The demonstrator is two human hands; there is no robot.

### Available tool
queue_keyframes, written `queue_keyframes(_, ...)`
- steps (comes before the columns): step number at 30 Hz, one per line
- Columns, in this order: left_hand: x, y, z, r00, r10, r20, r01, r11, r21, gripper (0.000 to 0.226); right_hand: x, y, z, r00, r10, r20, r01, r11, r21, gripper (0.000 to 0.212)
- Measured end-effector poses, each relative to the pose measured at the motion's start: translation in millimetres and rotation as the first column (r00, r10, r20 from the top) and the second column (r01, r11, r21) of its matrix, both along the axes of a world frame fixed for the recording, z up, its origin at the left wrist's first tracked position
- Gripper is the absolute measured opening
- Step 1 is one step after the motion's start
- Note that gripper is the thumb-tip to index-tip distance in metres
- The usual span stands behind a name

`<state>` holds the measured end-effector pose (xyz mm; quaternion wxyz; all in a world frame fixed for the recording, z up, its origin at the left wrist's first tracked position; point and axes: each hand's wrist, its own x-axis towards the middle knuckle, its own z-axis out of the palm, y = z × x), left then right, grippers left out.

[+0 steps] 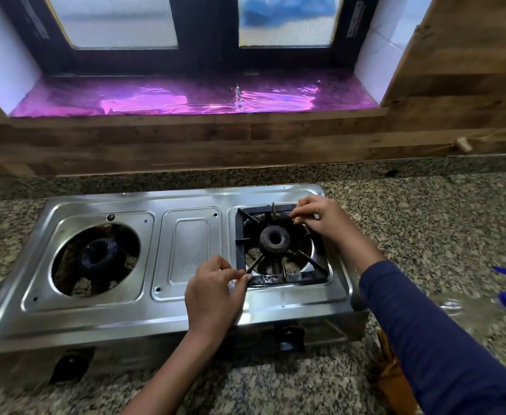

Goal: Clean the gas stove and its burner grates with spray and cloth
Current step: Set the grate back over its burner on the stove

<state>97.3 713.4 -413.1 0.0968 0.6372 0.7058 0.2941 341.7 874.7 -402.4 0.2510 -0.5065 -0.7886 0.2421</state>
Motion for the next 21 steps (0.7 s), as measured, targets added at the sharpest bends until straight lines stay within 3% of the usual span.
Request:
queue_keyframes(16,1.6,1.2,-1.0,1.0,-0.009,-0.019,0.01,1.0,0.018,0.014,-8.8,13.0,4.0,0.996,0.005,0.093,-0.011,0.998,0.065,0.021)
queue_keyframes(21,1.6,2.6,-0.9,1.0,-0.01,-0.012,0.011,1.0,0.027,0.015,-5.6,1.5,4.0,0.988,-0.067,0.141,0.053,0.993,0.103,0.027)
